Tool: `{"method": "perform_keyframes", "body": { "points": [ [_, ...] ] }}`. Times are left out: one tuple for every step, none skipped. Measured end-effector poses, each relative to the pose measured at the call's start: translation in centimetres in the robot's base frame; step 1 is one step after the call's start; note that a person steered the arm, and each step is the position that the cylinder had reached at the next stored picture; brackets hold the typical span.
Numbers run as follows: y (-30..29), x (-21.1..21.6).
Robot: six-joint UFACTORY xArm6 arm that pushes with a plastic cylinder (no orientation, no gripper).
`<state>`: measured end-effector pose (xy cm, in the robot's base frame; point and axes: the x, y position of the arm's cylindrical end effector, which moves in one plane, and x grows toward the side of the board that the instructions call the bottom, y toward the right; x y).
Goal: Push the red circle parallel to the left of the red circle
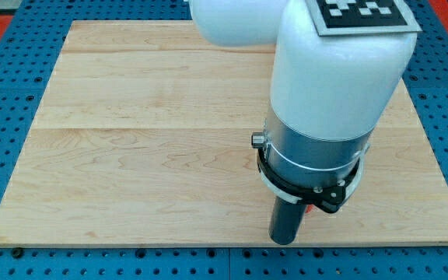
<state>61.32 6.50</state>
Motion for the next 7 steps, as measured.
{"method": "perform_keyframes", "body": {
  "points": [
    [0.1,0.3],
    [0.5,0.3],
    [6.9,-1.6],
    [9.0,-1.7],
    [9.1,-2.3],
    [6.2,-3.4],
    [1.9,-4.9]
  ]
}}
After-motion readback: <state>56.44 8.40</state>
